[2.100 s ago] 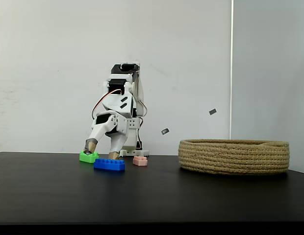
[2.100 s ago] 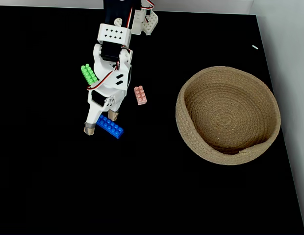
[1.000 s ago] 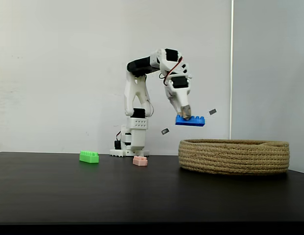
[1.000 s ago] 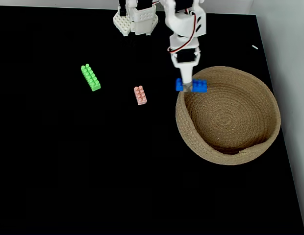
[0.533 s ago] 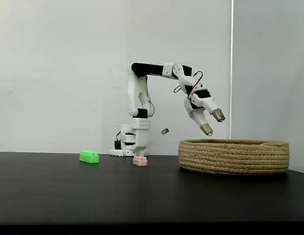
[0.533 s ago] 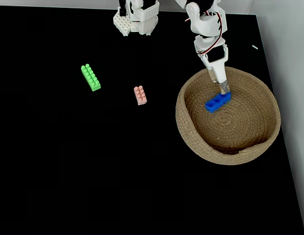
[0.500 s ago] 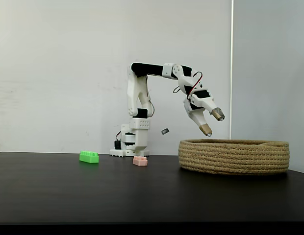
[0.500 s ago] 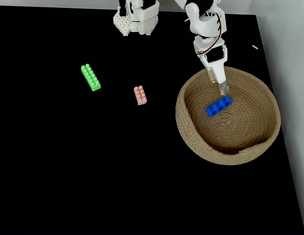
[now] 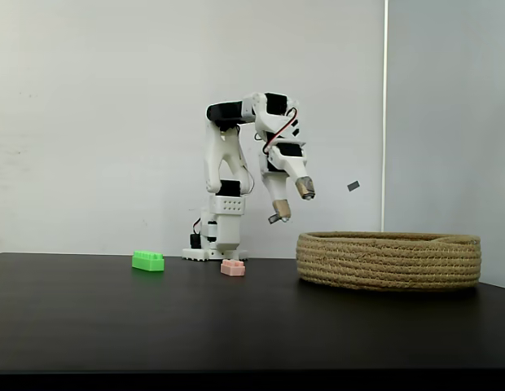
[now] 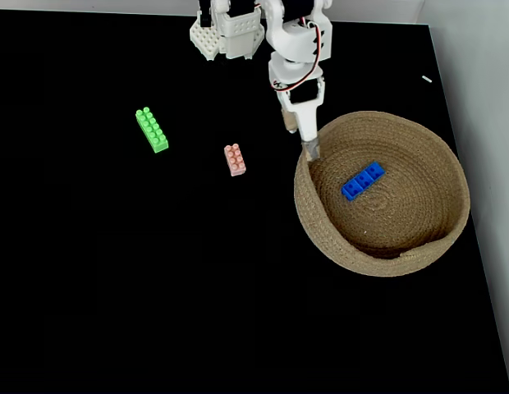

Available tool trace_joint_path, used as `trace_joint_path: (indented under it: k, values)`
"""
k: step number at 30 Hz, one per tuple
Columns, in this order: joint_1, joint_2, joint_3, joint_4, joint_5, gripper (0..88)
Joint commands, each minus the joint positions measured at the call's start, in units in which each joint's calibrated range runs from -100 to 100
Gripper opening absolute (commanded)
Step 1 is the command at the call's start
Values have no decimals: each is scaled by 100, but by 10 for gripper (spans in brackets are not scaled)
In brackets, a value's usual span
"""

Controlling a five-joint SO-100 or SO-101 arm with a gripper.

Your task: Place the lego blocks in the tray

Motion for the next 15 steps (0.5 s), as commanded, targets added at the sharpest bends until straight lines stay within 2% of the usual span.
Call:
trace_joint_path:
  k: [1, 3, 6, 10, 15]
  values:
    - [702, -406, 2, 328, 835, 362]
    - [1023, -398, 166, 420, 1284, 362]
    - [1444, -415, 622, 412, 2144, 302]
    - [1749, -208, 941, 320, 3150, 270]
    - [1782, 110, 1151, -155, 3600, 250]
